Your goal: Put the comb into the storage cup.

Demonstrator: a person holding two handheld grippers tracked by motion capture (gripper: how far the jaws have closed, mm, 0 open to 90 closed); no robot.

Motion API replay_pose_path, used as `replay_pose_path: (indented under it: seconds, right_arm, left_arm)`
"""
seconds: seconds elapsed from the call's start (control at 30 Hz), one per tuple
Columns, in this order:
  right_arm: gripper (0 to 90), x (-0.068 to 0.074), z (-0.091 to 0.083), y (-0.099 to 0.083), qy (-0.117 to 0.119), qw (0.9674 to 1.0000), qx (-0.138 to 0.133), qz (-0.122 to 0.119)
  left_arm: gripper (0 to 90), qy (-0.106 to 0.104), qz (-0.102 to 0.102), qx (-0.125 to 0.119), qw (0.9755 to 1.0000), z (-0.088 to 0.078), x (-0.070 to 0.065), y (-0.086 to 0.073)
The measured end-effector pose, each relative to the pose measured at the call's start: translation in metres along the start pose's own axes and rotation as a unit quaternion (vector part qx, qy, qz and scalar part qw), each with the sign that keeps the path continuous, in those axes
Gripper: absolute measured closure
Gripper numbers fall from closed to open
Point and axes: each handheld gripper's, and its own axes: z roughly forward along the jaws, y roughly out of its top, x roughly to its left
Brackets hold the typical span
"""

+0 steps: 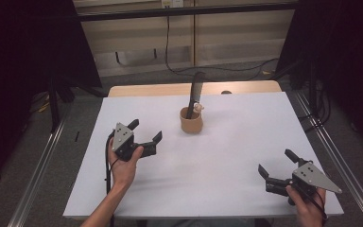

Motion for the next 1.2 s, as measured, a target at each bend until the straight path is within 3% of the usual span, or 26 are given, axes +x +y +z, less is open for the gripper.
replay_pose_path:
  seconds: [0.33,0.5,0.7,0.93,1.03,1.13,1.2]
  right_arm:
    - [0.0,0.000,0.000,0.000,-0.004,1.0000,-0.002,0.000]
    - [0.0,-0.001,0.000,0.000,-0.007,1.0000,0.000,0.001]
    - [0.0,-0.001,0.000,0.000,-0.011,0.9999,-0.003,0.001]
    - [0.0,0.000,0.000,0.001,-0.012,0.9999,-0.005,0.001]
    - [0.0,0.000,0.000,0.000,-0.012,0.9999,-0.004,0.005]
    - [0.0,-0.001,-0.001,0.001,-0.013,0.9999,-0.005,0.003]
    - [0.0,-0.001,-0.001,0.001,-0.014,0.9999,-0.005,0.004]
  left_arm:
    - [3.8,0.010,0.006,-0.002,0.9999,-0.023,0.002,-0.009]
    - [3.9,0.015,-0.013,-0.007,0.9998,-0.033,0.003,-0.013]
    - [3.9,0.016,-0.016,-0.020,0.9995,-0.042,0.002,-0.016]
    - [3.9,0.022,0.002,-0.013,0.9997,-0.055,0.001,-0.021]
    - [3.9,0.030,-0.008,-0.010,0.9995,-0.060,0.002,-0.023]
    - [3.9,0.028,0.007,-0.004,0.9996,-0.066,0.003,-0.026]
    - [3.9,0.030,0.005,-0.011,0.9995,-0.071,0.003,-0.029]
